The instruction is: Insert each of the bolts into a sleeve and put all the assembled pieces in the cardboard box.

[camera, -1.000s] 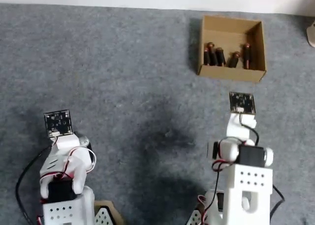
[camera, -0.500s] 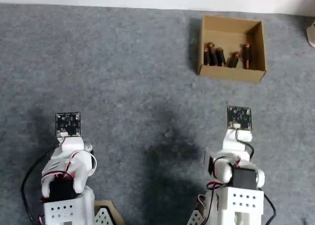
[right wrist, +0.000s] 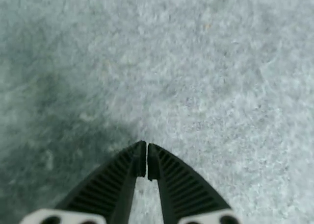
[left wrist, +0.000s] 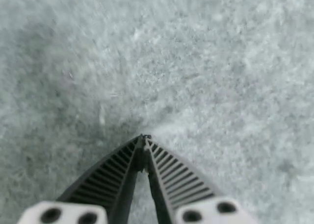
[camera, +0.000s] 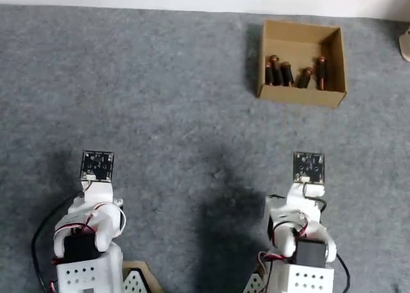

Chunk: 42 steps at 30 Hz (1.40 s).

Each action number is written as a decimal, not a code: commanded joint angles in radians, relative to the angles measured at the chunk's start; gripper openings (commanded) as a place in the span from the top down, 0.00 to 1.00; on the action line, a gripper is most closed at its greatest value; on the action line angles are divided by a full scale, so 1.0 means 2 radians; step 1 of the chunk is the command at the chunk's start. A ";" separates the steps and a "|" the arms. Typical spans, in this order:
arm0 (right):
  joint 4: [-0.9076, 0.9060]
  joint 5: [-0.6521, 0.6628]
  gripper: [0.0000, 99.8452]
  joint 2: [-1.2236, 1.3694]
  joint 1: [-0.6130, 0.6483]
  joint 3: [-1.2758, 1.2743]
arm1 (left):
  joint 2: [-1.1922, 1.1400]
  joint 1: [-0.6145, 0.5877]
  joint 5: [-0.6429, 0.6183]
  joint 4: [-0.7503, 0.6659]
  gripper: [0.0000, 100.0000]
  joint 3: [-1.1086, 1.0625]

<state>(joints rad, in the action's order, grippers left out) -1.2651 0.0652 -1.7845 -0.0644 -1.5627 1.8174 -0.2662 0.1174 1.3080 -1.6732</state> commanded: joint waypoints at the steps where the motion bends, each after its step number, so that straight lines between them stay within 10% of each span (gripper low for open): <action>1: -0.029 -0.005 0.99 -0.026 0.003 -0.004 | 0.005 -0.013 0.005 0.002 0.99 -0.011; 42: 0.008 -0.038 0.99 -0.026 0.000 -0.105 | 0.004 -0.039 0.003 0.006 0.99 -0.011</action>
<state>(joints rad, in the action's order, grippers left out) -1.2697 -0.0008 -1.8259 -0.0644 -1.6701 1.8174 -0.3307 0.1204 1.3157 -1.6732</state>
